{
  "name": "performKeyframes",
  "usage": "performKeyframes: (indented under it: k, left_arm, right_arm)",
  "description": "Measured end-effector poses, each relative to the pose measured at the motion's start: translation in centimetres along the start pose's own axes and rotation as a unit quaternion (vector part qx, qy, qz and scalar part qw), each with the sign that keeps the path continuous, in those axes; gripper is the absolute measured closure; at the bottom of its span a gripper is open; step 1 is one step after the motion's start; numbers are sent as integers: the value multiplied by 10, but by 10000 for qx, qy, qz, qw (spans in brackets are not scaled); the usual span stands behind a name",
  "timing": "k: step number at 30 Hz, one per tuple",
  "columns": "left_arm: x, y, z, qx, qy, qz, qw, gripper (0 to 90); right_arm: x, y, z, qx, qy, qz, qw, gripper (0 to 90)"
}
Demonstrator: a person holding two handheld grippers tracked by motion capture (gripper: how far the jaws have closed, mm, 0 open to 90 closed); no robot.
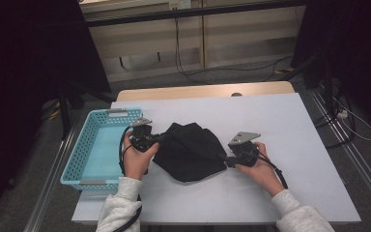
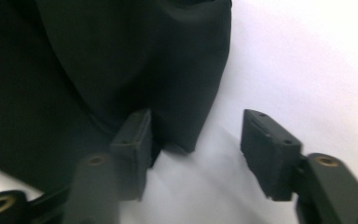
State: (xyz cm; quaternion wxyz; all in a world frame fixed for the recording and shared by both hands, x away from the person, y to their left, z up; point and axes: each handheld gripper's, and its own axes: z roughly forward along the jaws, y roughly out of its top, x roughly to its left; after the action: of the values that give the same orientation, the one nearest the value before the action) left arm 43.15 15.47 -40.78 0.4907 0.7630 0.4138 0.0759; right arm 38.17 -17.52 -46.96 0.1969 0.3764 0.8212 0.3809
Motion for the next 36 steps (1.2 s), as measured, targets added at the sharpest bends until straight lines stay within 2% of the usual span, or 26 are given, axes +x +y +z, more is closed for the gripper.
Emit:
performKeyframes:
  k: [2, 4, 6, 7, 9, 11, 15, 17, 19, 21, 23, 26, 28, 31, 36]
  left_arm:
    - [0, -1, 0, 34, -8, 21, 10000, 863]
    - [-1, -2, -1, 7, -19, 40, 10000, 863]
    - [0, -2, -3, 7, -27, 30, 10000, 863]
    - [0, -2, -4, 0, -16, 38, 10000, 863]
    - [0, -1, -6, -14, -56, 11, 10000, 863]
    - [-2, -1, -5, -28, -97, 26, 9999, 863]
    - [-8, 1, -2, -21, -186, 72, 9998, 863]
    - [-14, 2, 1, -28, -283, 113, 9995, 863]
    - [-21, 2, 7, 82, -345, 244, 9991, 863]
    - [-29, 2, 14, 78, -485, 245, 9985, 863]
    - [-32, 2, 18, 99, -494, 285, 9983, 863]
    - [-29, 2, 17, 9, -447, 220, 9988, 864]
    - [-24, 3, 14, -27, -407, 155, 9990, 864]
    - [-18, 2, 11, -67, -324, 87, 9994, 864]
    - [-10, 2, 5, -125, -173, 18, 9998, 864]
  right_arm:
    - [2, 3, 2, 41, 49, -46, 10000, 571]
    - [3, 4, 3, 10, 126, -61, 9999, 795]
    - [1, 5, 1, -88, 187, 63, 9998, 888]
    - [-1, 5, -2, -152, 232, 128, 9995, 892]
    - [-7, 7, -12, -338, 110, 246, 9991, 895]
    - [-12, 8, -22, -485, 101, 387, 9980, 897]
    - [-21, 7, -43, -621, -11, 513, 9967, 897]
    - [-27, 7, -55, -721, -82, 597, 9956, 898]
    - [-34, 7, -68, -857, -135, 698, 9938, 898]
    - [-39, 6, -77, -928, -213, 784, 9924, 898]
    - [-45, 3, -83, -922, -353, 866, 9913, 897]
    - [-49, -3, -80, -963, -402, 943, 9901, 893]
    - [-47, -5, -73, -966, -322, 921, 9905, 882]
    - [-37, -4, -58, -767, -207, 728, 9942, 859]
    - [-24, -3, -40, -547, -103, 534, 9970, 771]
